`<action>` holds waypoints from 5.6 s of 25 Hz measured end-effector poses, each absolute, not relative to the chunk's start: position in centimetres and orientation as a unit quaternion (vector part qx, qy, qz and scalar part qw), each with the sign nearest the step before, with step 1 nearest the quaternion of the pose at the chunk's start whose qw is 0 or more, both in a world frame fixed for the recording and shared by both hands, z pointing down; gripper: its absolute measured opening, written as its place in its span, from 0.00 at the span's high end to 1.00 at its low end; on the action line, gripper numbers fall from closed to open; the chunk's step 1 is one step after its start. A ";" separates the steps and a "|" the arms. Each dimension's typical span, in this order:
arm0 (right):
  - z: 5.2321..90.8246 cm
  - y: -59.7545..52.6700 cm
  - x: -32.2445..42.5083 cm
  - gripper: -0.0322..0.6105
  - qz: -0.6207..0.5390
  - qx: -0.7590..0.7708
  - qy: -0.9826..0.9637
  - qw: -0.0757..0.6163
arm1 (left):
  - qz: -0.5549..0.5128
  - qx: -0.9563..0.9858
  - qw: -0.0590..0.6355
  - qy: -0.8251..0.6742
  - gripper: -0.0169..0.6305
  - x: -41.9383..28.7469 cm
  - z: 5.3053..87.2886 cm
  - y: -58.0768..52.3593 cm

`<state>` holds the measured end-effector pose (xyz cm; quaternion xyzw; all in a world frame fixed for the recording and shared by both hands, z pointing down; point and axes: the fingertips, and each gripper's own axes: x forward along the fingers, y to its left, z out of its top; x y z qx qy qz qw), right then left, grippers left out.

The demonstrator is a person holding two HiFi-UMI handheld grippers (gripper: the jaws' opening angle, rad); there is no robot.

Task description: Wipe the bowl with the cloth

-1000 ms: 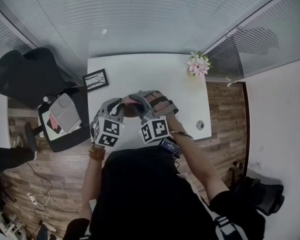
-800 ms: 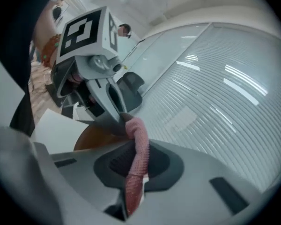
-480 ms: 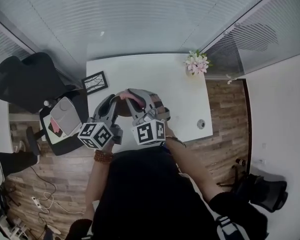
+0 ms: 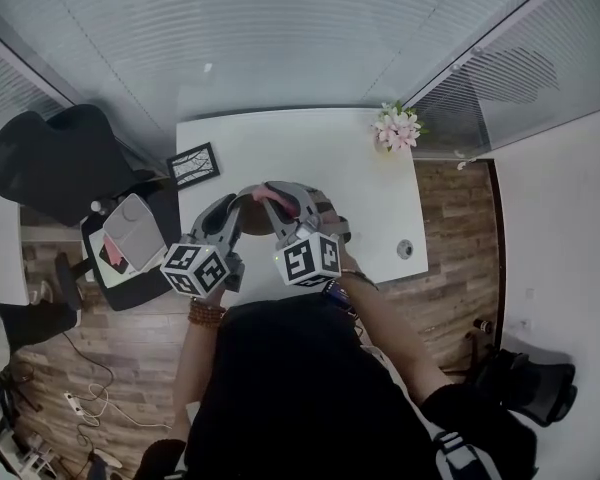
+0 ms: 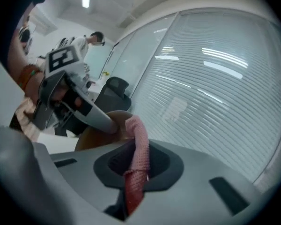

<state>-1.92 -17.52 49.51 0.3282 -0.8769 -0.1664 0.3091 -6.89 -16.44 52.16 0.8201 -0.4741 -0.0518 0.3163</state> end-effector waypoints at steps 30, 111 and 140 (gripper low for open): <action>47.9 -16.4 -2.5 0.91 -0.323 0.295 -0.835 0.334 | 0.131 0.844 0.152 -0.497 0.95 -5.1 50.8 -16.9; 44.1 -16.6 -3.2 0.91 -0.276 0.350 -0.858 0.256 | -0.251 0.734 0.468 -0.424 0.89 -7.0 50.4 -16.9; 48.4 -15.7 -2.0 0.91 -0.316 0.279 -0.845 0.330 | 0.154 0.851 0.185 -0.466 0.94 -4.3 52.3 -16.3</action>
